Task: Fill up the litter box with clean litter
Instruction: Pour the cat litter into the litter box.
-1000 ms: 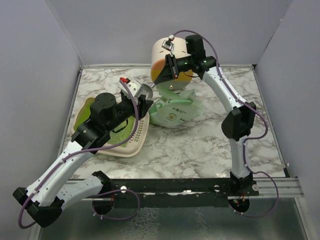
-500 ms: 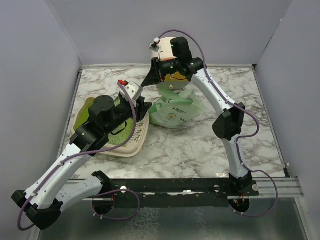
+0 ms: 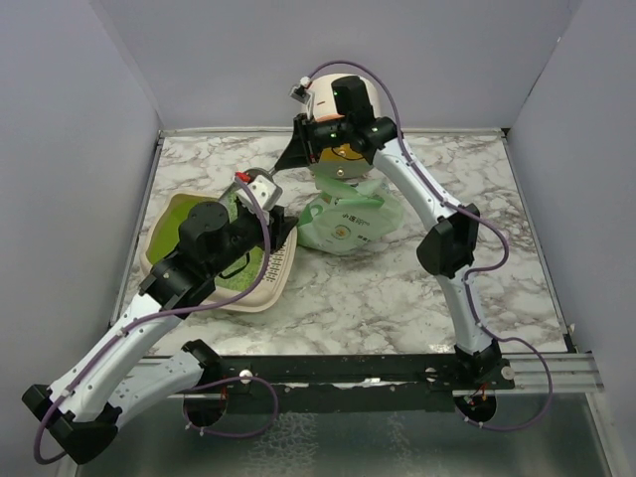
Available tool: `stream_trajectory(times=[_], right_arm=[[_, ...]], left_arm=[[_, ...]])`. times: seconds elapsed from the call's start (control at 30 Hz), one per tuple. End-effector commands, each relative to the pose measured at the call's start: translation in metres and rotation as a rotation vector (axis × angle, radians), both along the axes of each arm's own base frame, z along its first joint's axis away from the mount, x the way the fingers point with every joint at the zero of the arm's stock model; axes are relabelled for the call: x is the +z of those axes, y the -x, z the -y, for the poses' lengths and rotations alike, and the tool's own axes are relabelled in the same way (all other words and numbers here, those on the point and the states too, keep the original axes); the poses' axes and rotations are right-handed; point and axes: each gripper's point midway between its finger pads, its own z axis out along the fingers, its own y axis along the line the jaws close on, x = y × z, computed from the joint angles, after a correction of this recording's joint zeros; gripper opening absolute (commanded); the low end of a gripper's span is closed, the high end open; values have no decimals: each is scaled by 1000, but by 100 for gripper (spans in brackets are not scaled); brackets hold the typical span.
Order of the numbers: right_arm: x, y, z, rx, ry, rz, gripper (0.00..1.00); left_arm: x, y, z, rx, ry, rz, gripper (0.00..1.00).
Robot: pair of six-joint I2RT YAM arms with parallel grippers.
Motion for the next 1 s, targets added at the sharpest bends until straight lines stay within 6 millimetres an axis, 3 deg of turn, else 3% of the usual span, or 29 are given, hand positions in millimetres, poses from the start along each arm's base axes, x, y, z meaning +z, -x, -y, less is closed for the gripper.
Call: stream_trajectory(times=[0.0,0.27,0.5,0.7,0.97], right_arm=[[12,-3,-22,-20,-24,160,1],[11,-13,-35,-90,6,315,1],[23,-18,-43,-146,14,463,1],[37,-11,-51,-164,11,561,1],[42,17,-62,-145,37,665,1]], left_arm=[[-3,5,-10,36,29,5,40],[-8,6,-13,46,14,-4,40],[-10,8,-18,58,8,1,40],[-13,10,-21,65,7,-2,40],[-9,14,-28,84,18,9,40]])
